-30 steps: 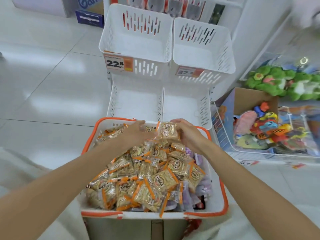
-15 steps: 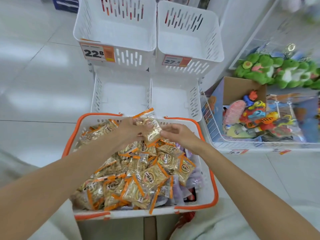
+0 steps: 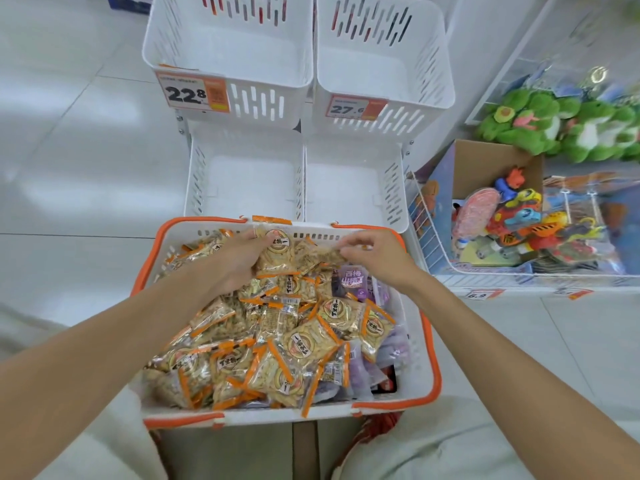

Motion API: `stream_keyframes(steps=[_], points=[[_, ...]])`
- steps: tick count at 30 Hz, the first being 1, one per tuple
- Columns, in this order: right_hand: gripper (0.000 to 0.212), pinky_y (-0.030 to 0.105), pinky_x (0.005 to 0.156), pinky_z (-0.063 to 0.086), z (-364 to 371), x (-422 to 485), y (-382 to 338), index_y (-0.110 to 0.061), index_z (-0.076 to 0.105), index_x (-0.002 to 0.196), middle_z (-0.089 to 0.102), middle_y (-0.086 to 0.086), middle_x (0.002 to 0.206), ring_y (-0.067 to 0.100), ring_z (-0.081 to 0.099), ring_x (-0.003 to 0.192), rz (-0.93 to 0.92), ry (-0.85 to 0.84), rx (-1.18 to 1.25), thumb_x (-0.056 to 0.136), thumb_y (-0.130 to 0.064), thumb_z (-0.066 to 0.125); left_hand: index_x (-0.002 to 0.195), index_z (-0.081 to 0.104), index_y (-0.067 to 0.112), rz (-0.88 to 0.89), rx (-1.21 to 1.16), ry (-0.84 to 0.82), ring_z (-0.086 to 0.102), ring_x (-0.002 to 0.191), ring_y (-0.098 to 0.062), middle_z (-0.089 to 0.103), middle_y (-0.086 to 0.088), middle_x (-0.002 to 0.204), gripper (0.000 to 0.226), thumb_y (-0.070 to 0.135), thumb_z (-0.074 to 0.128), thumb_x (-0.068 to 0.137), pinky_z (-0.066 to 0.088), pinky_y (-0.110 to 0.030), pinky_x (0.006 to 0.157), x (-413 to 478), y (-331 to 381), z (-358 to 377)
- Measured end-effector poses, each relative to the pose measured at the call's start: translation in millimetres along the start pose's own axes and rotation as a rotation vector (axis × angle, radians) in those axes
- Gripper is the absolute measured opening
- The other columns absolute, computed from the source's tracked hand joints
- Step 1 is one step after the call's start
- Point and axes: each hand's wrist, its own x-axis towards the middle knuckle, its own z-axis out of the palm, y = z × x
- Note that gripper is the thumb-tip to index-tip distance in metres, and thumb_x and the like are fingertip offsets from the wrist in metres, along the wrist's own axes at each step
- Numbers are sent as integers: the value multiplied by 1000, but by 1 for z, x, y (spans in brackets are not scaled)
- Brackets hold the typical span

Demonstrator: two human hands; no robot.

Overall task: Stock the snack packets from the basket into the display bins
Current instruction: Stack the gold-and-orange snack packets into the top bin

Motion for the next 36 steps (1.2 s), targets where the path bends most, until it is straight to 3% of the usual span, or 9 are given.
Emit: stream_keyframes(steps=[5,9,13,15,16,17,25,30,36], points=[[21,30,105,42,13,-4,-38,-26,78,92,67,-8,125,6,57,121,-148,-190,137,88,-7,70,117,64,11,-185,-243,-314,56,116,-24,59,-6,120,51,54,47,96,45,-41,102,-11,3,4],[36,25,104,42,16,-1,-25,-39,73,100,57,-4,137,7,51,127,-114,-129,155,90,-5,66,136,50,17,-85,5,-347,47,127,-15,49,3,139,57,32,71,84,55,-41,83,-19,7,8],[34,31,91,46,22,0,32,-23,64,124,63,1,120,16,58,106,115,-170,-182,91,-28,67,152,22,9,9,32,-238,53,94,-8,43,-4,132,91,30,75,80,44,-46,104,-9,-3,1],[19,26,75,44,35,-9,58,-27,62,103,62,-5,99,11,55,86,202,-340,-429,89,-36,68,147,30,11,20,25,-209,52,88,-17,50,-10,96,84,36,74,79,35,-57,110,-8,-8,-2],[17,24,63,37,41,-13,64,-31,53,86,52,-9,81,7,46,72,210,-363,-494,88,-31,70,142,34,11,20,20,-198,29,86,-17,20,9,114,76,38,71,82,37,-60,108,-8,-8,-2],[28,26,57,28,45,-12,68,-27,45,75,40,-8,71,8,36,63,200,-334,-496,87,-23,70,139,35,10,35,23,-172,34,130,-32,30,-16,140,65,38,65,88,39,-61,106,-8,-9,-2],[12,30,78,54,24,11,-26,-18,69,98,70,4,96,16,65,86,70,6,376,87,-16,73,137,39,19,183,78,-35,49,131,-26,52,-1,139,54,50,50,94,42,-58,105,-14,-2,-12],[29,41,88,56,54,25,-53,-18,59,106,66,4,106,19,66,95,127,8,396,89,-39,70,138,44,27,191,-61,-269,62,118,-17,62,-2,133,72,68,56,80,58,-37,88,-28,14,-5],[53,44,95,54,52,51,-83,-9,44,136,57,13,136,23,62,115,163,-92,807,94,-36,62,136,42,22,315,0,-184,66,109,-27,66,-11,121,76,0,81,74,50,-46,100,-27,29,-20]])
